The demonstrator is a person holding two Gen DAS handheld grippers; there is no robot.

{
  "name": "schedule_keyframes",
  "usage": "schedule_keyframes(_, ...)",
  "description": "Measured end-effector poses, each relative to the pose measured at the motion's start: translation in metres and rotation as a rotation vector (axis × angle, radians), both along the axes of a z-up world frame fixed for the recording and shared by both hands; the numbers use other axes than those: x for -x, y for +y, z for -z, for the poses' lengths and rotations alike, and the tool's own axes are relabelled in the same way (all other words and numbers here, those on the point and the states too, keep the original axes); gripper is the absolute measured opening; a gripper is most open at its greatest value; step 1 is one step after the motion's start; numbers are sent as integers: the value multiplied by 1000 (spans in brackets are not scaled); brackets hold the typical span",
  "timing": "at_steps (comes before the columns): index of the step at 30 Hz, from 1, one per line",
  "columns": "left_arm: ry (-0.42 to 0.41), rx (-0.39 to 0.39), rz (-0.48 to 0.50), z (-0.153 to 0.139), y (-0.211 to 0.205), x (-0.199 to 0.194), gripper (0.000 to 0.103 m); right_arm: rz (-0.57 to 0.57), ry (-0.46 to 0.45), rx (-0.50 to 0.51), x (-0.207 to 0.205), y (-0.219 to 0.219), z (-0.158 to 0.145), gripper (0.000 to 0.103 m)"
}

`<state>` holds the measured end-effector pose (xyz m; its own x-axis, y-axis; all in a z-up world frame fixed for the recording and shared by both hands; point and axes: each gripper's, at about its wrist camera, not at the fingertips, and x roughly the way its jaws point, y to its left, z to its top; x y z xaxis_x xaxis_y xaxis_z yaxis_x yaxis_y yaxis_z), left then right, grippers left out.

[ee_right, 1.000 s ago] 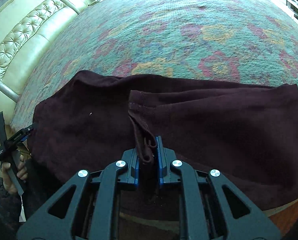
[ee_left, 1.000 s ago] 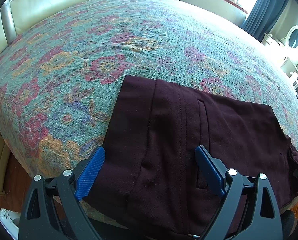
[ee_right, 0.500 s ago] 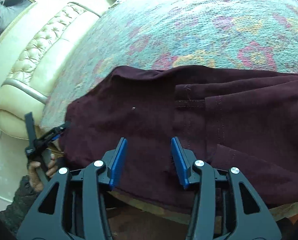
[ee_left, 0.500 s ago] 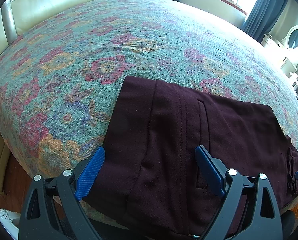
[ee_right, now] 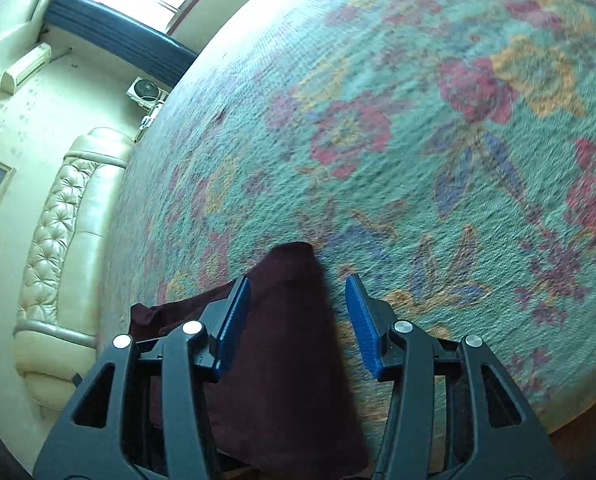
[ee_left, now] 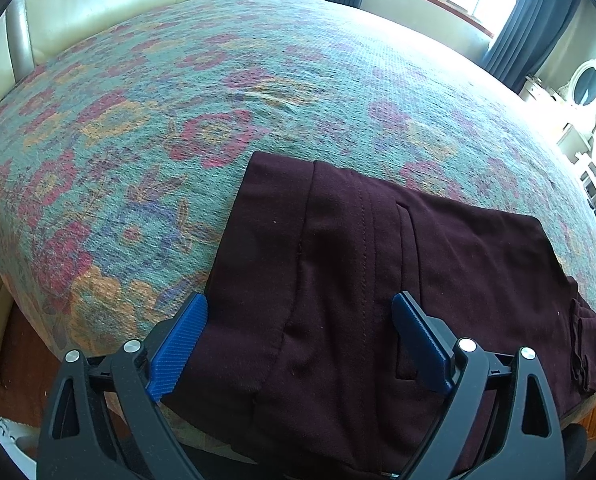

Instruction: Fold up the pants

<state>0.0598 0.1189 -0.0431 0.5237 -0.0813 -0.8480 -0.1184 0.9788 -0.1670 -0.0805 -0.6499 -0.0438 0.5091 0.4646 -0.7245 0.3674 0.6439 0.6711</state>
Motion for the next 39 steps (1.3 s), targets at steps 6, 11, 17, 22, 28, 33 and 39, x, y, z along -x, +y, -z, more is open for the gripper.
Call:
schedule_keyframes(6,0,7,-14,1,1,0,93,-21,25,-69,-16,8,32,17)
schedule_keyframes(11,4,20,-21,3,4,-2,93,0,4,-122,-13,2,34,17)
schedule_keyframes(17,3,22,-20,3,4,-1,93,-15,-5,-183,22,-5,32,21)
schedule_keyframes(22,3,23,-19,3,4,0,93,-37,10,-205,57,-8,30,24)
schedule_keyframes(28,3,22,-19,2,4,0,93,-42,10,-223,77,-9,29,29)
schedule_keyframes(33,2,21,-19,2,4,0,93,-45,31,-162,77,-9,32,19)
schedule_keyframes(39,2,21,-19,2,4,0,93,-21,33,-148,76,-2,32,14)
